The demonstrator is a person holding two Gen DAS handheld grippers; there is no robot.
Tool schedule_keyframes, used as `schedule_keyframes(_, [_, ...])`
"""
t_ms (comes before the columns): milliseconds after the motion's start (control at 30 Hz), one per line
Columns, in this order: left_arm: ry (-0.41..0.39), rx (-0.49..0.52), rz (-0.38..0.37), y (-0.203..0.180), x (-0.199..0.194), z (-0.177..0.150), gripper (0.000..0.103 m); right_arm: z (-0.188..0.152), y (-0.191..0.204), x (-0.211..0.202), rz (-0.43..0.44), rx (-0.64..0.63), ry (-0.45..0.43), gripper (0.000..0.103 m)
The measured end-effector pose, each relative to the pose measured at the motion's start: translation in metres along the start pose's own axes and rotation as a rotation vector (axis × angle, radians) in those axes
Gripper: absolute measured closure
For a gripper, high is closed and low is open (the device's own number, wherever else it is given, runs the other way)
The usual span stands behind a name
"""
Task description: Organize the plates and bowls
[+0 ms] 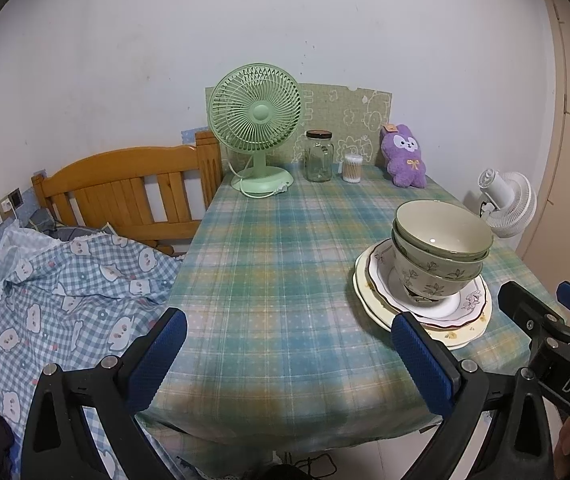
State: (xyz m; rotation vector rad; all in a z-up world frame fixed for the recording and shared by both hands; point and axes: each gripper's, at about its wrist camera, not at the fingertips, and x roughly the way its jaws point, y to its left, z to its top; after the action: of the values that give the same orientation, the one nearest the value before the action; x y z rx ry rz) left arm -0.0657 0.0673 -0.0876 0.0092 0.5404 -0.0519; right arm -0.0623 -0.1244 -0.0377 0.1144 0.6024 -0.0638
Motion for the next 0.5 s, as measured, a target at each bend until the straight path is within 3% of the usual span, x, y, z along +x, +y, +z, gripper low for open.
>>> schedule_keyframes(500, [0.009,-0.005,-0.004,-0.0019,0.0001,0.0007,0.000,-0.0008,-0.0012,-0.0001,-0.010,-0.001,0.007,0.009])
